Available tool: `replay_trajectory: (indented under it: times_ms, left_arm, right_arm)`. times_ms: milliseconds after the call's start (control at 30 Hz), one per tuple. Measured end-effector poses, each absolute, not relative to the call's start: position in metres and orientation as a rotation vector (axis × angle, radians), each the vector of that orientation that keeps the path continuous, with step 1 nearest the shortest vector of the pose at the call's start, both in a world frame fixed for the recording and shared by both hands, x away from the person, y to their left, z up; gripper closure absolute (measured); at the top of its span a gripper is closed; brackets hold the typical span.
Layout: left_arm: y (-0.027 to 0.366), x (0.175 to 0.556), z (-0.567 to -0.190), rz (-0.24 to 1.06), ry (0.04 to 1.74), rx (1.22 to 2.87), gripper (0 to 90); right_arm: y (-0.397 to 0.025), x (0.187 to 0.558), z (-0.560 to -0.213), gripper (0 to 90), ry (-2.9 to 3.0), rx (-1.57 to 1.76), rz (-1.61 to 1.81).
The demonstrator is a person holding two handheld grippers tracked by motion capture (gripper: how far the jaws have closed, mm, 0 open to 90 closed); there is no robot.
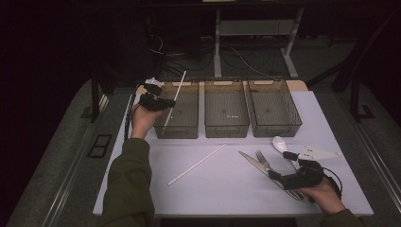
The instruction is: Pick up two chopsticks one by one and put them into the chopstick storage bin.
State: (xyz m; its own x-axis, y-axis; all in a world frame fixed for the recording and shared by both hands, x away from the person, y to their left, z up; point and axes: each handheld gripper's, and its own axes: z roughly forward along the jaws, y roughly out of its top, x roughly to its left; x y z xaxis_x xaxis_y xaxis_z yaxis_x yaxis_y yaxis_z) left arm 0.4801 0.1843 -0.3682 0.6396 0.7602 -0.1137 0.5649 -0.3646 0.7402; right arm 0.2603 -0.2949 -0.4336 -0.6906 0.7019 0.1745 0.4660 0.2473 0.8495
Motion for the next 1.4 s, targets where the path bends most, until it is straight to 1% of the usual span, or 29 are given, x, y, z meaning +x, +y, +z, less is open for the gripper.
replay_trajectory:
  times_ms: [567, 800, 967, 1133, 1200, 1400]
  left_arm:
    - [0.176, 0.490, -0.387, 0.353, 1.166, 2.089, 83.4]
    - [0.176, 0.490, -0.387, 0.357, 1.174, 2.084, 82.6]
    - [0.175, 0.489, -0.386, 0.364, 1.164, 2.084, 80.1]
    - [0.174, 0.486, -0.381, 0.367, 1.140, 2.079, 74.9]
    - [0.172, 0.485, -0.378, 0.363, 1.126, 2.076, 70.1]
    - [0.168, 0.474, -0.365, 0.357, 1.048, 2.083, 59.7]
  right_arm:
    - [-0.295, 0.260, -0.433, 1.7, 2.276, 1.094, 1.428]
    - [-0.295, 0.260, -0.433, 1.7, 2.278, 1.092, 1.428]
    - [-0.295, 0.260, -0.433, 1.7, 2.277, 1.092, 1.427]
    - [-0.295, 0.259, -0.433, 1.7, 2.277, 1.093, 1.427]
    - [-0.295, 0.259, -0.433, 1.7, 2.276, 1.092, 1.427]
    - [-0.295, 0.259, -0.433, 1.7, 2.276, 1.094, 1.423]
